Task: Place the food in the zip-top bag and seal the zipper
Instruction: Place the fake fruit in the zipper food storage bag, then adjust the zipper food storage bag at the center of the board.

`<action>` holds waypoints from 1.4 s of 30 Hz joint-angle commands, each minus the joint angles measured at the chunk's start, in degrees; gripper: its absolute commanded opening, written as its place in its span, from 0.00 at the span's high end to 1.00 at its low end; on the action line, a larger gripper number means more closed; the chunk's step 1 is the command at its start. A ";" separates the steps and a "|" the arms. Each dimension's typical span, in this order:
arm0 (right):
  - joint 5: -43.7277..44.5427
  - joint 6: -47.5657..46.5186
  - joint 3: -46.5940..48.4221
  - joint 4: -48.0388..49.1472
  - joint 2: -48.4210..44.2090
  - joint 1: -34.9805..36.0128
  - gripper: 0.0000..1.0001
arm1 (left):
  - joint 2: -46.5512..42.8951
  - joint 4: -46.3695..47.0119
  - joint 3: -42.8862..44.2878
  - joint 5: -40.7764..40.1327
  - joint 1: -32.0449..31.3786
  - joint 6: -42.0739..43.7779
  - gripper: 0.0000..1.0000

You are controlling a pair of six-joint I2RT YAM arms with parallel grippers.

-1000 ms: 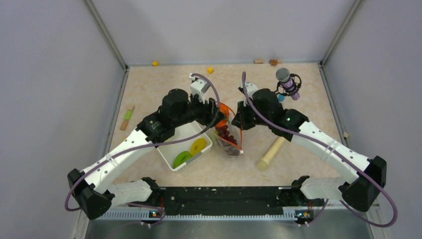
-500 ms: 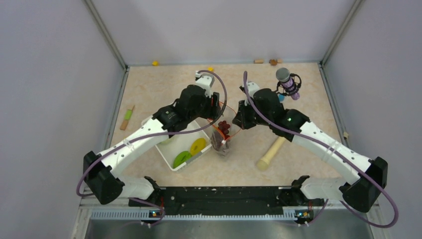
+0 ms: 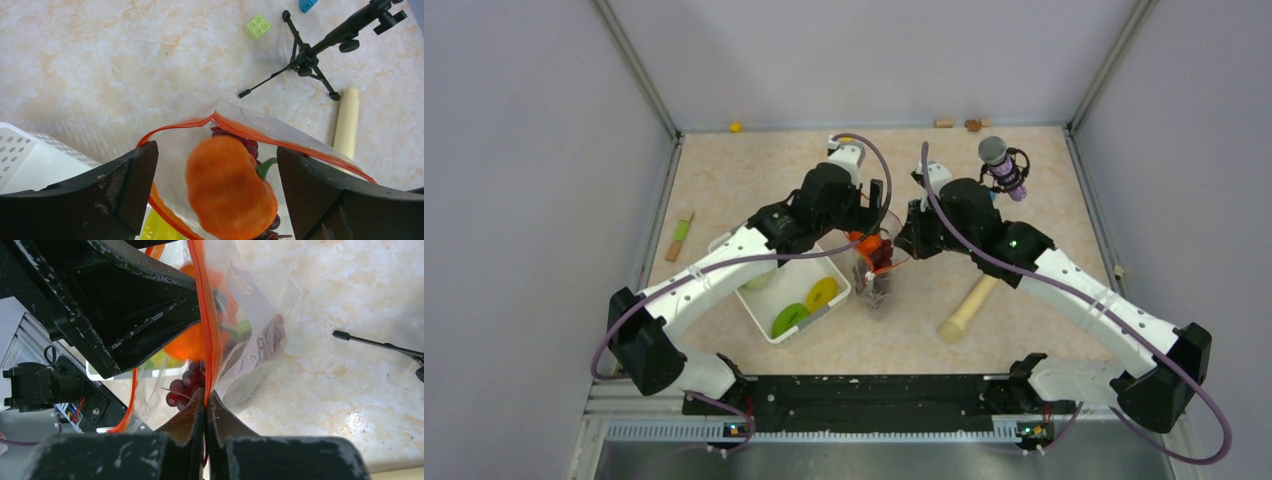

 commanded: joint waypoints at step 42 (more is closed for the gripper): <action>-6.28 6.73 8.72 3.17 9.29 0.37 1.00 | -14.62 3.61 -14.76 -12.53 -0.84 -15.41 0.12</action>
